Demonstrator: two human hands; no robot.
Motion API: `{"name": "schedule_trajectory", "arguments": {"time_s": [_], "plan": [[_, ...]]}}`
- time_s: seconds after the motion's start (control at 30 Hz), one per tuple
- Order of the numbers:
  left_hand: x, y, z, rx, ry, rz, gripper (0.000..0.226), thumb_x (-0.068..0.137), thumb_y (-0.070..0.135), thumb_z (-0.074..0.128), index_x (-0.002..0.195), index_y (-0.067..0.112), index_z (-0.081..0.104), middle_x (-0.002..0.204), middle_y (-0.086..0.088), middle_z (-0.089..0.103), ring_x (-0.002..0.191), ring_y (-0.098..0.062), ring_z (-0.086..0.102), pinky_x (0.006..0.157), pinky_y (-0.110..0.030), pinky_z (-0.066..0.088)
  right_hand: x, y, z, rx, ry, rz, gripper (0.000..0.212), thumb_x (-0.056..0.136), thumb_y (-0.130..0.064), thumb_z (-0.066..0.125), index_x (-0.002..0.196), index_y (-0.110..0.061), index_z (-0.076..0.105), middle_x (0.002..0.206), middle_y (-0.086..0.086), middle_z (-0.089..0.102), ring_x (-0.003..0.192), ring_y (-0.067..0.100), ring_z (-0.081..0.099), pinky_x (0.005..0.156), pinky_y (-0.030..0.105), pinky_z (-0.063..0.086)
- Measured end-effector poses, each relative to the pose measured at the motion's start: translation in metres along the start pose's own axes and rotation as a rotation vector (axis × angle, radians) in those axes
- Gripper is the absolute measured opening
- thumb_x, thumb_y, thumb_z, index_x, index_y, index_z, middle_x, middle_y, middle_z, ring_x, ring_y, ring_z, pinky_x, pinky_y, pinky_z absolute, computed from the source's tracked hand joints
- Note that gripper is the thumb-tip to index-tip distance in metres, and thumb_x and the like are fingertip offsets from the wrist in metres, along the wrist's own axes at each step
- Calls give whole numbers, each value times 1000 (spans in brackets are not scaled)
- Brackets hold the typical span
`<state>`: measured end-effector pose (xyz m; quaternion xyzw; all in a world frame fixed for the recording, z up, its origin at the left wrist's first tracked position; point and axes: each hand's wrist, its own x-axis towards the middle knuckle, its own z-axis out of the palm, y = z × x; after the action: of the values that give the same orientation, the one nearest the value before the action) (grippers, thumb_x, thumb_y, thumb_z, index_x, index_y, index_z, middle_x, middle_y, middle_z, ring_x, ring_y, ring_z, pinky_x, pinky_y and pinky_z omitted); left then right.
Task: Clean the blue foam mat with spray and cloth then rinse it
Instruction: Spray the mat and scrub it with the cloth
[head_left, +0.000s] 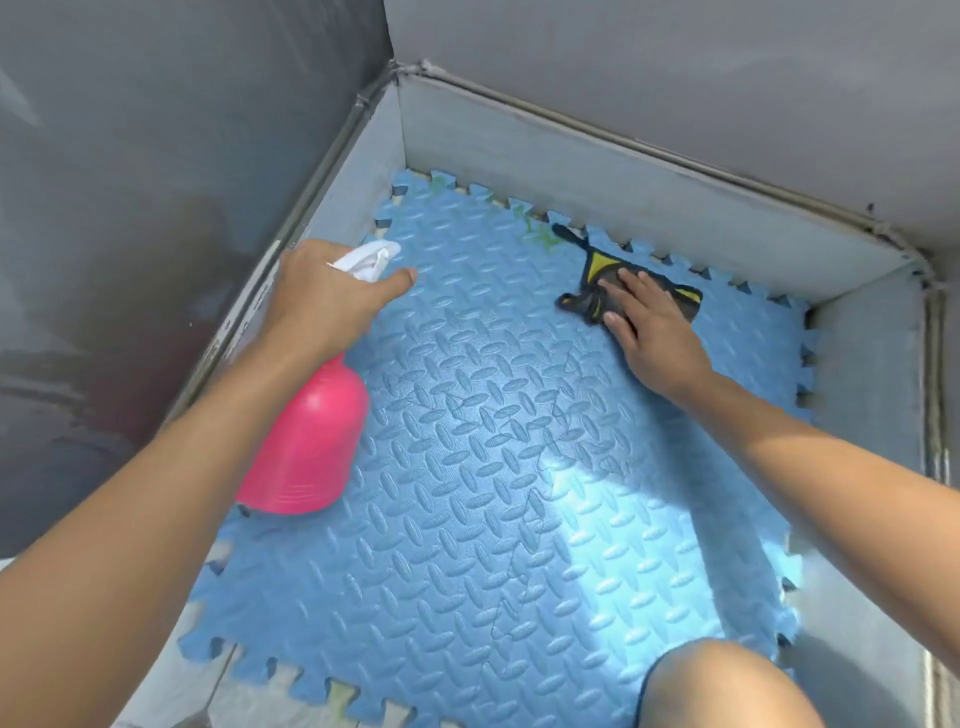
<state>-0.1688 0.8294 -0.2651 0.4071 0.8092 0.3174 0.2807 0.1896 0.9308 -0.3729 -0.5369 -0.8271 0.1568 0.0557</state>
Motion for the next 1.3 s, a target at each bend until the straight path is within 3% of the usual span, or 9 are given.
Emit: {"name": "schedule_trajectory", "arguments": {"time_s": [0.13, 0.57, 0.7, 0.83, 0.93, 1.0, 1.07, 1.2, 1.3], "plan": [[0, -2, -13, 18, -15, 68, 60, 72, 58, 83, 83, 0, 71, 82, -24, 69, 64, -19, 48, 66, -37, 50, 10, -2, 10, 5, 59, 63, 48, 109, -38, 40, 155, -24, 42, 166, 5, 32, 156, 27, 21, 125, 53, 17], [-2, -15, -22, -106, -1, 46, 54, 76, 58, 79, 92, 6, 76, 74, -19, 71, 61, -24, 48, 71, -58, 62, 163, -157, 54, -52, 89, -136, 52, 106, -41, 33, 148, -14, 48, 149, 6, 50, 138, 29, 40, 113, 50, 33], [-6, -11, -22, -99, 2, 63, 33, 80, 50, 79, 81, 17, 77, 76, -13, 76, 73, -35, 69, 74, -54, 64, 174, -175, 67, -42, 116, -12, 51, 107, -36, 33, 150, -10, 43, 152, 6, 46, 144, 29, 35, 118, 50, 26], [-4, -15, -24, -94, -1, 71, 24, 79, 52, 76, 73, 29, 74, 78, -15, 76, 78, -35, 73, 76, -53, 64, 137, -176, 62, 78, 47, -484, 42, 100, -32, 48, 137, -13, 54, 141, 7, 56, 137, 29, 45, 110, 53, 37], [-1, -18, -27, -116, -17, 93, 48, 75, 56, 76, 79, 8, 73, 90, -23, 75, 83, -16, 59, 92, -57, 59, 66, -173, 65, 116, -155, -794, 49, 105, -35, 48, 151, -16, 48, 157, 5, 46, 151, 26, 33, 120, 46, 23], [-3, -16, -27, -126, -39, 91, 34, 73, 57, 75, 82, 24, 72, 98, -30, 73, 79, -15, 55, 95, -56, 57, 35, -150, 63, 77, -164, -859, 49, 107, -36, 46, 153, -19, 46, 163, 4, 39, 155, 25, 26, 124, 45, 18], [-5, -13, -26, -139, -59, 76, 29, 72, 56, 75, 86, 31, 72, 95, -30, 70, 74, -17, 48, 87, -57, 60, 33, -112, 53, 66, -38, -729, 47, 105, -34, 50, 150, -19, 51, 163, 10, 37, 153, 29, 28, 125, 48, 23], [-6, -11, -23, -75, -31, 93, 51, 74, 56, 75, 88, 8, 69, 85, -28, 67, 66, -22, 43, 76, -58, 59, 48, -48, 25, 225, 364, 30, 39, 100, -30, 60, 134, -12, 66, 154, 27, 40, 143, 45, 35, 121, 53, 27], [-6, -11, -21, -113, 9, 70, 34, 72, 57, 77, 85, 28, 64, 80, -30, 66, 61, -22, 44, 69, -59, 60, 40, -34, 17, 191, 376, 258, 55, 99, -40, 62, 144, -9, 56, 155, 25, 33, 145, 40, 30, 123, 47, 24]]}}
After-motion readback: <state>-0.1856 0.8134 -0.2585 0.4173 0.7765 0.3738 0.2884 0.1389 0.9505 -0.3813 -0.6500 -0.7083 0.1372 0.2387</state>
